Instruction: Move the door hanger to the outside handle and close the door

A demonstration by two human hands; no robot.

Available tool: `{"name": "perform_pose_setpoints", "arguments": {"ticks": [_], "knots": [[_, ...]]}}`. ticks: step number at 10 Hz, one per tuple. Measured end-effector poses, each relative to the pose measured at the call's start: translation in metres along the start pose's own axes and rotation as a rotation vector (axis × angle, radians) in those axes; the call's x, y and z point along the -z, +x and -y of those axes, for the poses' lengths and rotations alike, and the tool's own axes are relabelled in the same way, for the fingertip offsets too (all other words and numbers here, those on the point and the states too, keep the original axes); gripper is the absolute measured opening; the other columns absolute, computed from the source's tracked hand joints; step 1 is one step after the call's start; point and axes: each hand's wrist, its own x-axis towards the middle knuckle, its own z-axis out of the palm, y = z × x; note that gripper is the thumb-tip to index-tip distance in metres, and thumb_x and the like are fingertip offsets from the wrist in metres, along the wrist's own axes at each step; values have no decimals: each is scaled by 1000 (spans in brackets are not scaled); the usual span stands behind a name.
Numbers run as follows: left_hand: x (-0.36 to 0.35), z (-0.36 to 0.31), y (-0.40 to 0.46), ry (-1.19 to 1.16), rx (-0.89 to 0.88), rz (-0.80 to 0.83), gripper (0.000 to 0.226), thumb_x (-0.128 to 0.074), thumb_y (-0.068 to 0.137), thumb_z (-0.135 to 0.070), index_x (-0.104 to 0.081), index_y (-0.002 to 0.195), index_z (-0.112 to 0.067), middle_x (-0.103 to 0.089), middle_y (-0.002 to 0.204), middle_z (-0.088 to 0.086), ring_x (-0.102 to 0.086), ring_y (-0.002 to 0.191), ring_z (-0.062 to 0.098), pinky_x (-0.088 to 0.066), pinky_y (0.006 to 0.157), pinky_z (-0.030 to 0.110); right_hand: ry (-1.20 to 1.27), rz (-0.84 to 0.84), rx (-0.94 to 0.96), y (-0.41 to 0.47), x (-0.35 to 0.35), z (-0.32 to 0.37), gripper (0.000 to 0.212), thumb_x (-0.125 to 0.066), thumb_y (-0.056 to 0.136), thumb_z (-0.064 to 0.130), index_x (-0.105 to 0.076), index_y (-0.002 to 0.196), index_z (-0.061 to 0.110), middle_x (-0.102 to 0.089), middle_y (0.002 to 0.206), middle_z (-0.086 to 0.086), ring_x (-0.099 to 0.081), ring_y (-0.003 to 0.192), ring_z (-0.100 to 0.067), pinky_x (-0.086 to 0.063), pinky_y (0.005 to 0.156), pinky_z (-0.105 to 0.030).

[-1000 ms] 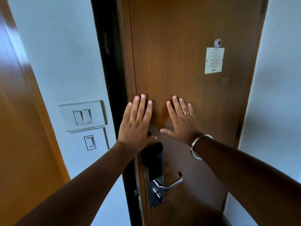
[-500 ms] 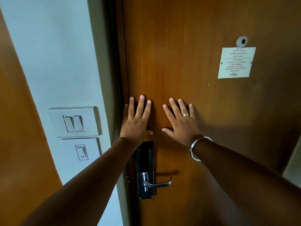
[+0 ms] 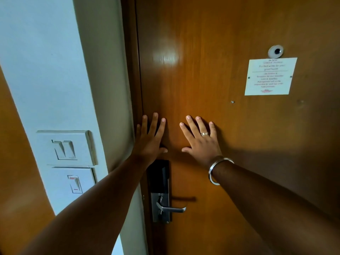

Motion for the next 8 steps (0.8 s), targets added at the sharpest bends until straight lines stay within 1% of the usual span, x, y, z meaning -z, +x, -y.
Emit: {"name": "perform_pose_setpoints", "arguments": {"ticks": [1, 2, 3, 4, 5, 6, 7, 8], "knots": [[-5, -2, 10, 20, 5, 7, 120, -76, 77, -53, 11, 155, -23, 18, 164, 12, 26, 142, 39, 5, 113, 55, -14, 4, -4, 8, -2, 1, 103, -71, 72, 62, -21, 154, 25, -18, 163, -9, -23, 147, -34, -27, 110, -63], [-13, 2, 18, 5, 13, -21, 111, -64, 84, -59, 17, 153, -25, 24, 161, 8, 26, 144, 37, 5, 115, 54, -6, 3, -53, 19, -1, -1, 113, -72, 67, 67, -13, 155, 25, -10, 163, -15, -17, 148, -37, -21, 114, -62], [-27, 2, 20, -38, 21, -122, 86, -38, 94, -65, 12, 153, -27, 12, 164, 9, 11, 149, 39, -3, 118, 56, -23, -21, -58, 23, -5, -13, 122, -63, 64, 79, -6, 156, 24, -4, 164, -17, -9, 149, -38, -12, 117, -61], [-37, -3, 22, -36, 57, -205, 82, -31, 93, -67, 2, 155, -24, -7, 165, 15, -3, 150, 43, -9, 117, 59, -21, -36, -33, 22, -12, -19, 121, -54, 65, 85, -5, 156, 24, -2, 164, -15, -6, 150, -37, -9, 118, -60], [-45, -2, 24, -15, 38, -256, 83, -32, 92, -67, 0, 155, -23, -11, 164, 17, -7, 149, 44, -9, 116, 60, -17, -49, -29, 23, -17, -21, 120, -52, 64, 86, -6, 156, 24, -2, 165, -14, -5, 150, -36, -8, 118, -61], [-43, -2, 24, -14, 42, -233, 83, -31, 93, -68, 1, 155, -23, -9, 165, 16, -5, 149, 44, -8, 116, 59, -21, -28, -36, 22, -13, -19, 120, -53, 66, 85, -5, 156, 24, -1, 165, -14, -3, 150, -36, -8, 118, -62], [-36, 0, 20, -39, 33, -193, 86, -32, 91, -70, -1, 156, -23, -2, 166, 13, 1, 150, 41, -7, 117, 57, -48, -9, -51, 19, -7, -12, 118, -56, 68, 82, -5, 156, 22, -3, 164, -16, -4, 150, -37, -11, 117, -62], [-25, 1, 12, -67, -6, -192, 85, -27, 90, -72, -5, 157, -23, -1, 166, 12, 1, 151, 37, -11, 120, 57, 73, -80, -148, 15, 5, -5, 109, -54, 72, 78, -10, 155, 23, -9, 164, -16, -10, 150, -37, -13, 117, -61]]}}
